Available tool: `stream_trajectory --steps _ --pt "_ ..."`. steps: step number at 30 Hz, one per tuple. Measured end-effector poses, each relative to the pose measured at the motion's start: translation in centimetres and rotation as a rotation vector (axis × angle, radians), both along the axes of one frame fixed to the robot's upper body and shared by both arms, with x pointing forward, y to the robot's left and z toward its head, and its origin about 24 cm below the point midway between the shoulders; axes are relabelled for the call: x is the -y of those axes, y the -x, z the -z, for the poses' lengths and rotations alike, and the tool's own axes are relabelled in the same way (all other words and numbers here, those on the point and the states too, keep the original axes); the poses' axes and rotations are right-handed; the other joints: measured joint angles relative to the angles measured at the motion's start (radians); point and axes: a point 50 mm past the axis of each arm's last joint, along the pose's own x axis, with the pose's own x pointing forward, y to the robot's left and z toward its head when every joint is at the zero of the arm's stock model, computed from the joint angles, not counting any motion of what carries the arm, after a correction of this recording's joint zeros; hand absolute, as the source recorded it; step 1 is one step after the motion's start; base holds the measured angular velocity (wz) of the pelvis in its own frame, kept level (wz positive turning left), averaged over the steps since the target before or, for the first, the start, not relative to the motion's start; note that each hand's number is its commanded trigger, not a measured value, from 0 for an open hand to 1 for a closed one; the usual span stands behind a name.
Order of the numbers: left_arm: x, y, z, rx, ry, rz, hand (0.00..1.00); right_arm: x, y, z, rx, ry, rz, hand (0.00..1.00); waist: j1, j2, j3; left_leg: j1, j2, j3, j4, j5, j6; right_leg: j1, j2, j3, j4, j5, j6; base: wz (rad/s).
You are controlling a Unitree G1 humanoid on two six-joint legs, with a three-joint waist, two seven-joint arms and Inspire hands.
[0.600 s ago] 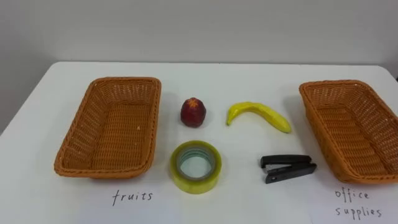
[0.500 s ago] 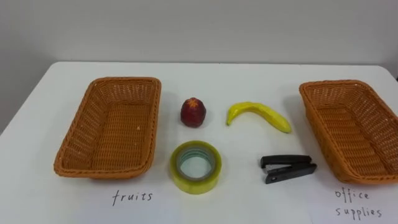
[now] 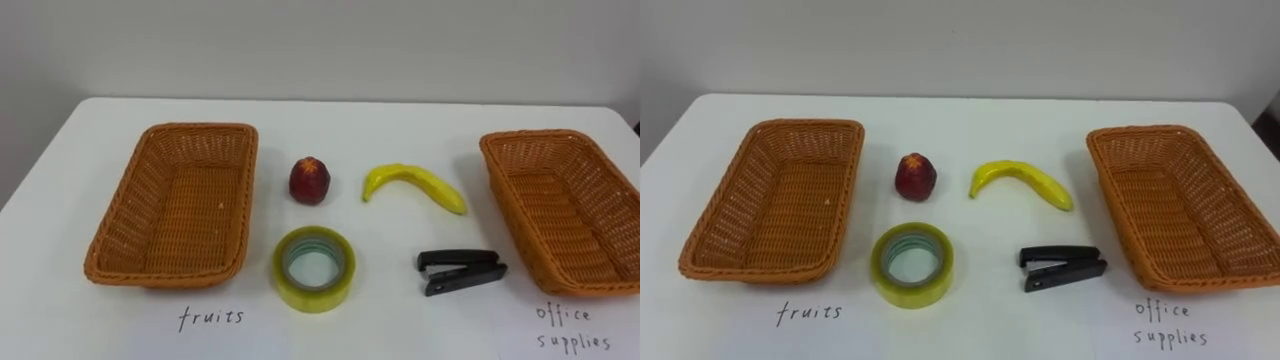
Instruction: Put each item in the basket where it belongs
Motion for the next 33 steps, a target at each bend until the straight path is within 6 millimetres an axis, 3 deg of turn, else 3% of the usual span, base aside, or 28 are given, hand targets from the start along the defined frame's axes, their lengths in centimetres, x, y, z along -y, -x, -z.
stream_trajectory --steps 8,14,19,22,27,33 --pt "-0.4 0.0 -0.1 0.017 0.012 -0.038 0.0 1.4 1.8 -0.3 -0.042 0.051 0.224 0.0 -0.011 0.0 -0.0008 -0.002 0.0 0.0 -0.006 0.0 0.0 -0.007 0.0 0.003 0.0 0.0 0.0 0.0" --pt "-1.6 0.4 -0.4 0.028 -0.022 -0.102 0.0 2.9 3.3 -0.7 -0.043 0.102 0.401 0.0 -0.025 -0.005 -0.0045 -0.001 0.003 0.023 -0.009 0.0 0.0 -0.02 0.004 0.031 0.008 -0.001 0.001 -0.12" --pt "-2.0 0.2 -0.6 0.04 -0.038 -0.099 0.0 3.6 3.2 -0.9 -0.051 0.142 0.485 0.0 -0.031 -0.005 -0.0059 0.002 0.005 0.029 -0.013 0.0 0.0 -0.027 0.004 0.045 0.019 -0.001 0.001 -0.07" --pt "-2.1 0.1 -0.6 0.053 -0.06 -0.097 0.0 4.5 2.4 -1.1 -0.048 0.199 0.537 0.0 -0.038 -0.005 -0.0058 0.011 0.006 0.038 -0.014 0.0 0.0 -0.024 0.006 0.053 0.023 0.0 0.0 -0.07" --pt "-2.1 0.1 -0.7 0.058 -0.072 -0.117 0.0 6.6 -0.8 -2.4 0.052 0.312 0.597 0.0 -0.067 -0.003 -0.0051 0.017 0.006 0.048 -0.019 0.0 0.0 -0.026 0.006 0.054 0.024 -0.001 0.0 -0.06" --pt "-2.3 -0.2 -0.9 0.089 -0.086 -0.13 0.0 9.6 -5.0 -5.9 0.162 0.55 0.649 0.0 -0.079 -0.006 -0.0066 0.001 0.005 0.058 -0.022 0.0 0.0 -0.052 0.006 0.062 0.041 -0.004 0.0 -0.05"
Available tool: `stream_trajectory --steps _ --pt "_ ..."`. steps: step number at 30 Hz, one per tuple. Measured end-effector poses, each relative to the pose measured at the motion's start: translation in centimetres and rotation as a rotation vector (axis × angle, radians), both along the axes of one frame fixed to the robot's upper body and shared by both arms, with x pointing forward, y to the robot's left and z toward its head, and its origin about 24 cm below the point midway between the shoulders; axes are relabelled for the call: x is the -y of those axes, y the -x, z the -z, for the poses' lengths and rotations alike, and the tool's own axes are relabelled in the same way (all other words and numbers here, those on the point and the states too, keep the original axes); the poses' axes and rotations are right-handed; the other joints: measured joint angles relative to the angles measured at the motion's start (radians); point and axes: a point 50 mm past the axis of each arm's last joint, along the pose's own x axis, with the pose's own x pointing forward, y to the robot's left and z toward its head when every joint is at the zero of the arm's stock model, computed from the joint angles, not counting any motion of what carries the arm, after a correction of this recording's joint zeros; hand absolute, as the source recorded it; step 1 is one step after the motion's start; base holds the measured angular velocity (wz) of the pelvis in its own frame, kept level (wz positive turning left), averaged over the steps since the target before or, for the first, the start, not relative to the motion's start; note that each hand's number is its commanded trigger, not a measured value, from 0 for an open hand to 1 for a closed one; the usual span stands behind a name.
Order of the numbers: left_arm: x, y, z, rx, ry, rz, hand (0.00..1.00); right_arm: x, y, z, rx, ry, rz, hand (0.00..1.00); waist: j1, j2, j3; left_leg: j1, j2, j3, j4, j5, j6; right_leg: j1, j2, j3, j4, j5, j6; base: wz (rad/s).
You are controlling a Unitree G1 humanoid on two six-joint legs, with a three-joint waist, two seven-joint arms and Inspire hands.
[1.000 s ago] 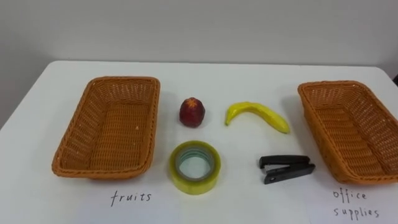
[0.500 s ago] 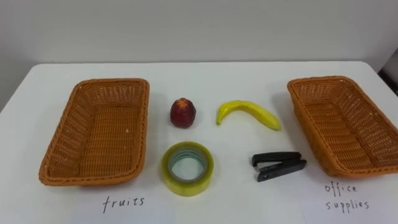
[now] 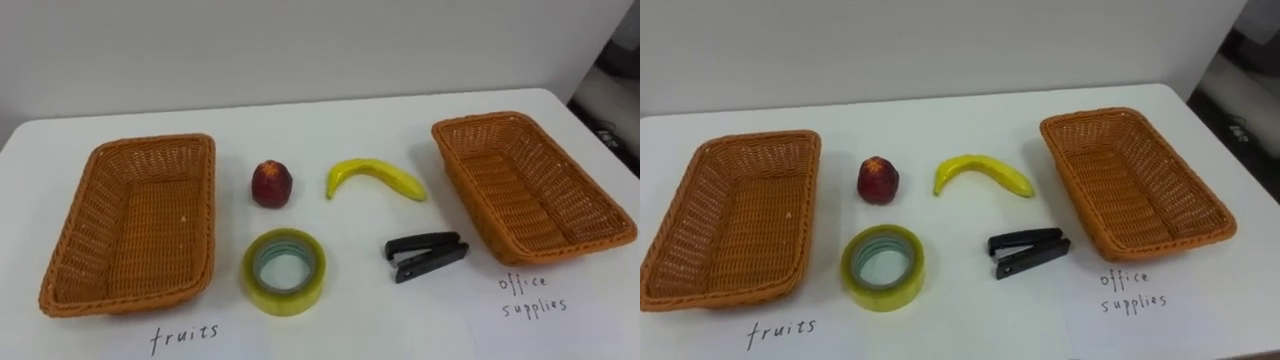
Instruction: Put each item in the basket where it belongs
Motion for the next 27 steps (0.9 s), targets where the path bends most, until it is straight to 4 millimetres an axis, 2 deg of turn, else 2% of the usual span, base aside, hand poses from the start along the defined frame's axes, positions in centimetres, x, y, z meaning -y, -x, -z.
stream_trajectory --steps 2,7,12,14,17,22,27 --pt "-0.1 0.0 -0.1 0.006 -0.003 0.001 0.0 0.7 -1.6 -1.9 0.001 0.122 0.006 0.0 0.001 0.0 -0.0012 -0.009 0.0 0.004 -0.002 0.001 0.0 -0.014 0.001 0.005 0.0 0.0 0.0 -0.06" --pt "0.0 0.0 -0.1 0.008 -0.001 0.006 0.0 1.4 -2.9 -5.0 -0.037 0.326 0.042 0.0 0.006 -0.003 -0.0058 -0.016 0.0 0.008 -0.002 0.001 0.0 -0.018 0.001 0.004 0.002 -0.001 0.001 -0.02" --pt "-0.2 0.4 -0.2 0.004 -0.006 0.012 0.0 1.7 -4.1 -7.7 0.006 0.439 0.109 0.0 0.003 -0.009 -0.0025 -0.018 0.001 0.011 0.005 0.002 0.001 -0.027 0.0 0.008 0.018 -0.001 0.001 -0.05" --pt "-0.2 0.2 -0.2 0.008 -0.003 0.03 0.0 1.7 -5.5 -10.0 0.112 0.495 0.122 0.0 0.004 -0.013 -0.0002 -0.02 0.0 0.015 0.007 0.002 0.001 -0.028 0.0 0.015 0.016 -0.001 0.002 -0.03" --pt "-0.6 -0.1 -0.4 0.021 -0.013 0.039 0.0 1.7 -6.7 -12.2 0.218 0.571 0.129 0.0 0.005 -0.017 0.0051 -0.024 0.0 0.011 0.008 0.001 0.001 -0.029 0.001 0.015 0.015 -0.004 0.001 0.03" --pt "-0.5 0.0 -0.4 0.026 -0.003 0.043 0.0 1.9 -7.4 -14.1 0.306 0.629 0.156 0.0 0.003 -0.014 0.0039 -0.055 0.0 0.009 0.016 0.002 0.002 -0.06 0.0 0.015 0.017 -0.003 0.0 0.01" --pt "-0.6 0.3 -0.4 0.023 -0.002 0.041 0.0 1.7 -7.7 -15.7 0.346 0.67 0.202 0.0 0.001 -0.005 -0.002 -0.056 0.0 0.009 0.014 0.004 0.001 -0.069 0.0 0.01 0.035 -0.003 0.0 0.0"
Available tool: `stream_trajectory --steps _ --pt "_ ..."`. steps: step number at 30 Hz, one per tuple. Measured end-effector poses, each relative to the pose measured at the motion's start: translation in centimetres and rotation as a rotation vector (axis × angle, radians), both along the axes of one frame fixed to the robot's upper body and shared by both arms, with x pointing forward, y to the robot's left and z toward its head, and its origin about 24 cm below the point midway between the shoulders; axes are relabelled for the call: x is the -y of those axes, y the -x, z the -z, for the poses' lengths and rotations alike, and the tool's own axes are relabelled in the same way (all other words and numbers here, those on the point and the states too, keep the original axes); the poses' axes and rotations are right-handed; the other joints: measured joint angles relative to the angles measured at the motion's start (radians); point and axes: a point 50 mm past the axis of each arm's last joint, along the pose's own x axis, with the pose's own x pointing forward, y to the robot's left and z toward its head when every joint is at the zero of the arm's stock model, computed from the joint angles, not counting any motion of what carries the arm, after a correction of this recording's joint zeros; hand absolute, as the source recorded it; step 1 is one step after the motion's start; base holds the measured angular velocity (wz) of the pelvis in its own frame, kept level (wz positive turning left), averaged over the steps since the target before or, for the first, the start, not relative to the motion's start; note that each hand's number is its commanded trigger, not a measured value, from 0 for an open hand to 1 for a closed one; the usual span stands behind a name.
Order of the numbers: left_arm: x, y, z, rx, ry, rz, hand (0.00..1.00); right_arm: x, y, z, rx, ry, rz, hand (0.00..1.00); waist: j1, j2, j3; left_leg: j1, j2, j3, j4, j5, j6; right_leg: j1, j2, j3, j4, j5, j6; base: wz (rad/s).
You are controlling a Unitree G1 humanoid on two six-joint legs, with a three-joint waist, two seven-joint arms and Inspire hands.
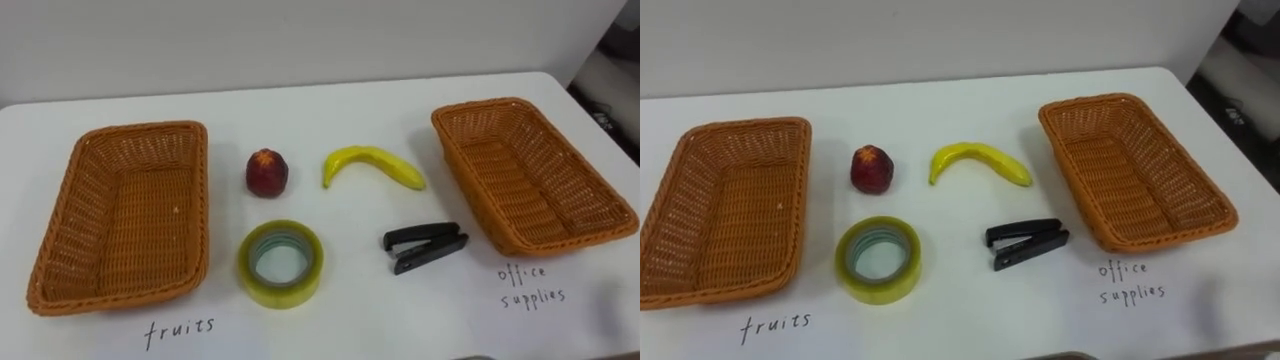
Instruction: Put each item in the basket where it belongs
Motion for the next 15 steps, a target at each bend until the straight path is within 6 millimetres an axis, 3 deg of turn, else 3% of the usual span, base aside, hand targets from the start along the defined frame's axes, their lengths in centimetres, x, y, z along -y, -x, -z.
stream_trajectory --steps 4,8,15 --pt "0.0 0.2 0.0 -0.015 -0.005 0.026 0.0 -0.2 -0.2 -1.1 -0.001 0.083 -0.007 0.0 0.001 -0.01 -0.001 -0.002 0.001 0.0 0.0 0.001 0.0 -0.003 0.0 -0.006 0.001 0.0 0.0 0.0" --pt "0.0 0.1 0.0 -0.019 -0.003 0.039 0.0 -0.5 -1.1 -2.8 0.034 0.176 -0.033 0.0 0.005 -0.027 0.0032 -0.003 0.001 -0.003 0.001 0.001 0.0 -0.002 -0.001 -0.01 -0.004 0.0 0.0 0.0" --pt "0.1 0.2 0.1 -0.034 0.014 0.084 0.0 -1.1 -1.7 -5.7 0.052 0.377 -0.079 0.0 0.015 -0.034 0.0058 0.001 0.001 -0.015 -0.006 0.0 -0.001 0.011 -0.002 -0.021 -0.006 0.0 0.0 0.05"
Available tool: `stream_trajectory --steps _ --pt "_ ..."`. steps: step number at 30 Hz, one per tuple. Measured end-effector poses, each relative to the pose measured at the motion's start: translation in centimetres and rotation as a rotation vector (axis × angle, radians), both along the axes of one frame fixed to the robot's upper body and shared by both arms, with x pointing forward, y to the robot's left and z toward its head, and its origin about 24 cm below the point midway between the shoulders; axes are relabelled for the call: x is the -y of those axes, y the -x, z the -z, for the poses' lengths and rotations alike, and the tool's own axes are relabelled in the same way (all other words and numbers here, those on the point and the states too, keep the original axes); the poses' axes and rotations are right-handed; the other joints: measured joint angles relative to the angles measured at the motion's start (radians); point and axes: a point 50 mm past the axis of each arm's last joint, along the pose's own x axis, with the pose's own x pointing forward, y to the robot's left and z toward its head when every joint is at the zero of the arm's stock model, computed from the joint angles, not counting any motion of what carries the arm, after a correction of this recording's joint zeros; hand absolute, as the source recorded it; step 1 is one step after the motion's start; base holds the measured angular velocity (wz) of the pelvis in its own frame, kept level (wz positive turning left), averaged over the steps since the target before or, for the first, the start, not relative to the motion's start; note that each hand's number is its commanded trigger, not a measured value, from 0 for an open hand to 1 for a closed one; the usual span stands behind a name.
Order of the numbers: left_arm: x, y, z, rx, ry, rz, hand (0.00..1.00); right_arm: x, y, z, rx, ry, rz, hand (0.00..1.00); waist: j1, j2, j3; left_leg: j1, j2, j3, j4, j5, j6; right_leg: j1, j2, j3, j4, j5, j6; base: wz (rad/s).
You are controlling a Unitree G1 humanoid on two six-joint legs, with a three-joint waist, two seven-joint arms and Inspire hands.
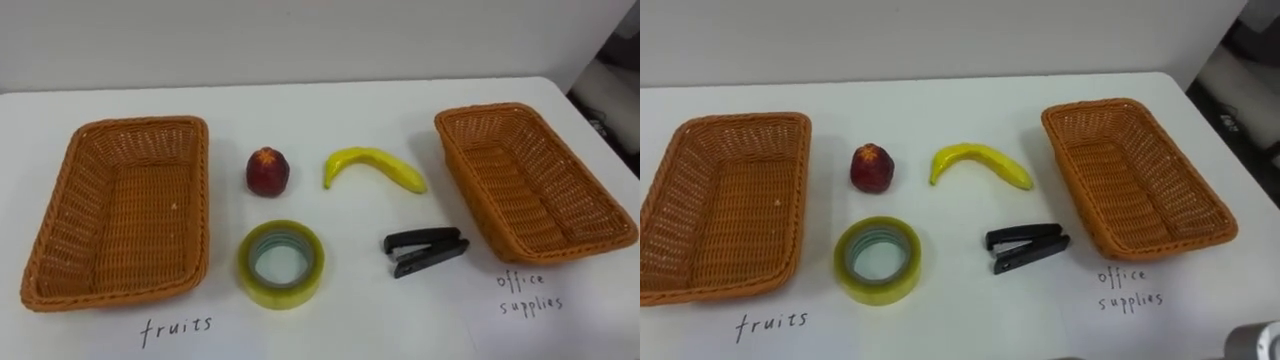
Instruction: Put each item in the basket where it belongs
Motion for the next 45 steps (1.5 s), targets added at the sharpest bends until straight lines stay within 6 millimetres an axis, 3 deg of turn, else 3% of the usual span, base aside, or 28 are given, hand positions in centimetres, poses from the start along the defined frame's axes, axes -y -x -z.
stream_trajectory --steps 5,16,17,25,36,45 --pt "0.1 0.2 0.1 -0.029 -0.003 0.055 0.0 -0.5 -1.0 -2.9 0.033 0.182 -0.056 0.0 0.012 0.007 -0.0011 0.0 0.0 0.0 0.001 0.0 0.0 0.0 0.0 -0.001 0.0 0.0 0.0 0.0" --pt "0.4 0.3 0.3 -0.049 0.031 0.052 0.0 -2.5 -2.5 -5.2 0.038 0.37 -0.183 0.0 0.049 0.009 -0.0022 0.011 0.0 0.003 0.009 0.0 0.0 0.006 -0.001 -0.008 0.001 0.0 0.0 0.0" --pt "0.5 0.4 0.4 -0.054 0.037 0.059 0.0 -3.0 -2.9 -5.4 0.03 0.397 -0.212 0.0 0.052 0.007 0.0027 0.018 0.001 0.003 0.008 0.0 0.0 0.013 -0.001 -0.008 -0.001 0.0 0.0 0.0" --pt "0.8 -0.3 0.6 -0.045 0.065 0.076 0.0 -3.9 -3.7 -5.7 -0.003 0.462 -0.309 0.0 0.069 -0.003 0.005 0.017 0.001 -0.002 0.01 0.0 0.0 0.02 -0.001 -0.011 -0.004 0.001 -0.001 0.0" --pt "0.3 -0.4 0.4 -0.042 0.067 0.086 0.0 -4.8 -4.4 -6.9 0.023 0.517 -0.399 0.0 0.072 -0.001 0.0009 0.019 0.003 -0.007 0.013 0.0 -0.001 0.033 0.002 -0.019 -0.016 0.007 -0.004 0.02" --pt "0.1 -0.4 0.4 -0.044 0.062 0.099 0.0 -6.2 -5.2 -6.7 -0.069 0.628 -0.526 0.0 0.072 0.002 0.0015 0.017 0.003 -0.015 0.016 0.0 -0.001 0.035 0.001 -0.024 -0.014 0.007 -0.004 0.01"
